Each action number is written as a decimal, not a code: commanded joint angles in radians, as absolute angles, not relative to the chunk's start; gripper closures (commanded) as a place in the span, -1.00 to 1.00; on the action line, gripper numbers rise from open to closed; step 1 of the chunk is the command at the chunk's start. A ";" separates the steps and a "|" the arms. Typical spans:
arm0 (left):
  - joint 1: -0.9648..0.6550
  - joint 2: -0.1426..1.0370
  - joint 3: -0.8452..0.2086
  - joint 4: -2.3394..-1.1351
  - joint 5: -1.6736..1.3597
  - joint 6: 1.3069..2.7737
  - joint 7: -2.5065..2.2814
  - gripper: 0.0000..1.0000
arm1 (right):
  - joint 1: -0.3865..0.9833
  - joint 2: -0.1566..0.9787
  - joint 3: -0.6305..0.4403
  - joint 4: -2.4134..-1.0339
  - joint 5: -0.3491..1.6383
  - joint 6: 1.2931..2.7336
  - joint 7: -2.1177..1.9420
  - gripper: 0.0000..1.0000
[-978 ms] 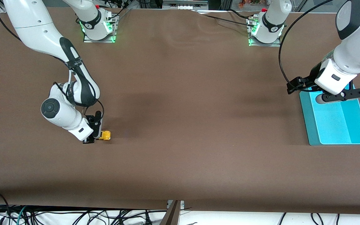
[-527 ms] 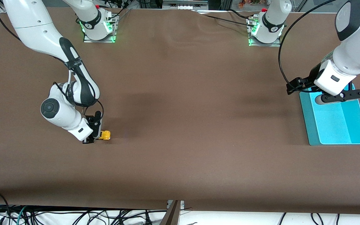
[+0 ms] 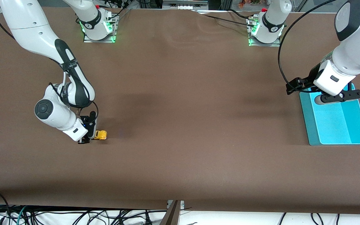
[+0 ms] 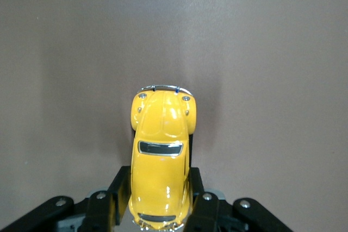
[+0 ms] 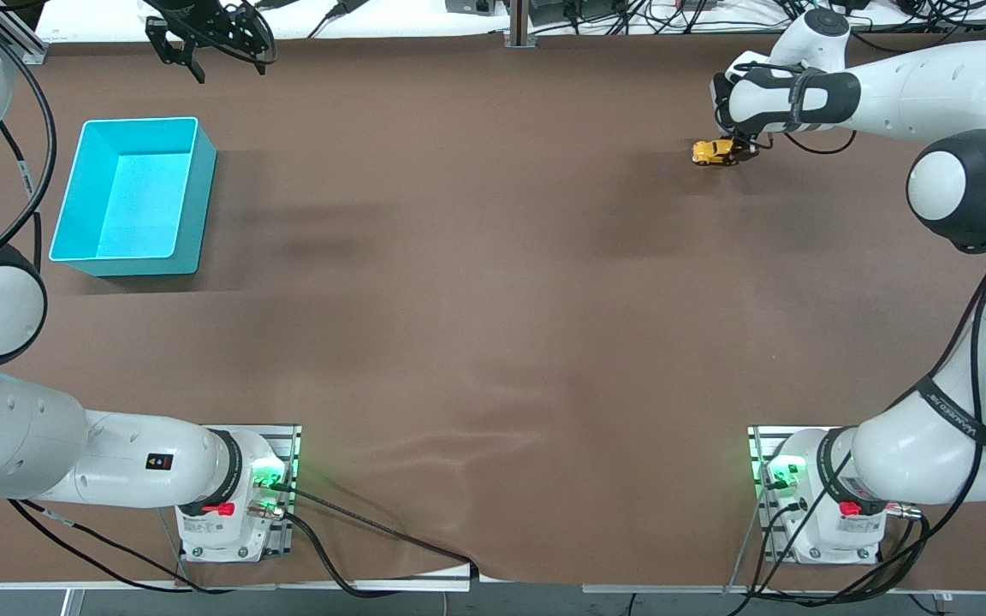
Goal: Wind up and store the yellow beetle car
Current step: 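Press the car down and drag it backward with the right gripper, then open the right gripper to let the car roll toward the bin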
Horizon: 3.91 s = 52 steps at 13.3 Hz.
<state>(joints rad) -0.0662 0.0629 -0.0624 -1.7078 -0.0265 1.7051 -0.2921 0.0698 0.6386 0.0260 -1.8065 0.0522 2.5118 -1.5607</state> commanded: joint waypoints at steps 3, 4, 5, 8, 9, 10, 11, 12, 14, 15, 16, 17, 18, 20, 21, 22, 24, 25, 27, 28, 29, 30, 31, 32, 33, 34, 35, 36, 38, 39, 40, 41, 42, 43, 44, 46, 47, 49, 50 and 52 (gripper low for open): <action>-0.074 0.075 -0.061 -1.683 -0.006 1.697 -0.308 -1.00 | 0.032 0.638 0.037 -1.825 0.069 2.530 -1.627 0.04; -0.074 0.075 -0.061 -1.683 -0.005 1.695 -0.308 -1.00 | 0.022 0.638 0.037 -1.825 0.069 2.530 -1.643 0.08; -0.074 0.075 -0.061 -1.683 -0.005 1.697 -0.308 -1.00 | 0.009 0.640 0.038 -1.827 0.069 2.528 -1.650 0.08; -0.074 0.075 -0.061 -1.683 -0.006 1.695 -0.308 -1.00 | 0.006 0.640 0.038 -1.827 0.071 2.528 -1.651 0.08; -0.074 0.075 -0.061 -1.683 -0.006 1.695 -0.308 -1.00 | 0.006 0.640 0.038 -1.827 0.071 2.528 -1.649 0.08; -0.074 0.075 -0.063 -1.683 -0.006 1.697 -0.308 -1.00 | -0.001 0.640 0.038 -1.827 0.071 2.526 -1.649 0.08; -0.074 0.075 -0.063 -1.683 -0.006 1.697 -0.308 -1.00 | -0.009 0.643 0.038 -1.827 0.071 2.525 -1.649 0.08; -0.074 0.075 -0.061 -1.683 -0.006 1.695 -0.308 -1.00 | -0.014 0.646 0.038 -1.827 0.071 2.525 -1.649 0.08; -0.074 0.075 -0.063 -1.683 -0.006 1.697 -0.308 -1.00 | -0.017 0.646 0.038 -1.827 0.071 2.523 -1.649 0.08; -0.074 0.075 -0.061 -1.683 -0.006 1.697 -0.308 -1.00 | -0.020 0.646 0.038 -1.827 0.071 2.522 -1.649 0.08; -0.074 0.075 -0.063 -1.683 -0.006 1.695 -0.308 -1.00 | -0.029 0.646 0.038 -1.827 0.071 2.520 -1.649 0.08; -0.074 0.075 -0.061 -1.683 -0.006 1.695 -0.308 -1.00 | -0.035 0.646 0.038 -1.827 0.071 2.519 -1.649 0.08; -0.074 0.075 -0.061 -1.683 -0.006 1.695 -0.308 -1.00 | -0.038 0.646 0.038 -1.827 0.071 2.519 -1.651 0.08; -0.074 0.075 -0.063 -1.683 -0.006 1.695 -0.308 -1.00 | -0.046 0.646 0.038 -1.827 0.071 2.517 -1.651 0.08; -0.074 0.075 -0.063 -1.683 -0.006 1.695 -0.308 -1.00 | -0.049 0.646 0.038 -1.827 0.071 2.517 -1.658 0.08; -0.074 0.075 -0.063 -1.683 -0.006 1.697 -0.308 -1.00 | -0.058 0.646 0.038 -1.827 0.071 2.517 -1.670 0.08; -0.074 0.075 -0.063 -1.683 -0.006 1.695 -0.308 -1.00 | -0.071 0.646 0.038 -1.827 0.071 2.517 -1.686 0.08; -0.074 0.075 -0.061 -1.683 -0.006 1.695 -0.308 -1.00 | -0.074 0.646 0.038 -1.827 0.071 2.516 -1.689 0.08; -0.074 0.075 -0.061 -1.683 -0.006 1.695 -0.308 -1.00 | -0.083 0.646 0.038 -1.827 0.071 2.516 -1.707 0.08; -0.074 0.075 -0.063 -1.683 -0.006 1.697 -0.308 -1.00 | -0.090 0.646 0.038 -1.827 0.071 2.516 -1.713 0.08; -0.074 0.075 -0.061 -1.683 -0.006 1.697 -0.308 -1.00 | -0.095 0.647 0.040 -1.827 0.071 2.516 -1.723 0.08; -0.074 0.075 -0.061 -1.683 -0.006 1.695 -0.308 -1.00 | -0.104 0.647 0.040 -1.827 0.071 2.516 -1.726 0.08; -0.074 0.075 -0.063 -1.683 -0.006 1.697 -0.308 -1.00 | -0.109 0.652 0.040 -1.827 0.071 2.516 -1.736 0.08; -0.074 0.075 -0.063 -1.683 -0.006 1.695 -0.308 -1.00 | -0.113 0.653 0.040 -1.827 0.086 2.516 -1.749 0.08; -0.074 0.075 -0.063 -1.683 -0.005 1.695 -0.308 -1.00 | -0.117 0.655 0.040 -1.827 0.125 2.516 -1.784 0.08; -0.074 0.075 -0.063 -1.683 -0.006 1.697 -0.308 -1.00 | -0.117 0.658 0.040 -1.825 0.167 2.514 -1.824 0.08; -0.074 0.075 -0.063 -1.683 -0.005 1.697 -0.308 -1.00 | -0.117 0.661 0.040 -1.822 0.185 2.514 -1.842 0.08; -0.074 0.075 -0.063 -1.683 -0.006 1.697 -0.308 -1.00 | -0.117 0.661 0.040 -1.821 0.186 2.514 -1.842 0.08; -0.074 0.075 -0.063 -1.683 -0.006 1.695 -0.308 -1.00 | -0.115 0.660 0.040 -1.819 0.186 2.513 -1.842 0.08; -0.074 0.075 -0.063 -1.683 -0.006 1.695 -0.308 -1.00 | -0.114 0.660 0.040 -1.819 0.186 2.513 -1.842 0.08; -0.074 0.075 -0.061 -1.683 -0.006 1.697 -0.308 -1.00 | -0.114 0.660 0.040 -1.818 0.186 2.513 -1.842 0.08; -0.074 0.075 -0.063 -1.683 -0.005 1.695 -0.308 -1.00 | -0.114 0.660 0.040 -1.818 0.186 2.513 -1.842 0.08; -0.074 0.075 -0.061 -1.681 -0.006 1.697 -0.308 -1.00 | -0.110 0.660 0.040 -1.816 0.186 2.513 -1.838 -0.47; -0.074 0.075 -0.063 -1.681 -0.006 1.695 -0.308 -1.00 | -0.109 0.660 0.040 -1.816 0.190 2.513 -1.835 -0.99; -0.074 0.075 -0.061 -1.683 -0.006 1.695 -0.308 -1.00 | -0.109 0.655 0.041 -1.812 0.192 2.511 -1.830 -1.00; -0.074 0.077 -0.061 -1.681 -0.006 1.697 -0.308 -1.00 | -0.106 0.650 0.055 -1.764 0.216 2.464 -1.830 -1.00; -0.074 0.077 -0.063 -1.681 -0.006 1.697 -0.308 -1.00 | -0.104 0.649 0.054 -1.731 0.218 2.424 -1.830 -1.00; -0.074 0.077 -0.061 -1.681 -0.006 1.697 -0.308 -1.00 | -0.097 0.646 0.055 -1.678 0.216 2.376 -1.825 -1.00; -0.074 0.077 -0.061 -1.681 -0.006 1.697 -0.308 -1.00 | -0.094 0.647 0.055 -1.666 0.216 2.370 -1.824 -1.00; -0.074 0.077 -0.061 -1.681 -0.006 1.695 -0.308 -1.00 | -0.092 0.646 0.055 -1.660 0.218 2.370 -1.819 -1.00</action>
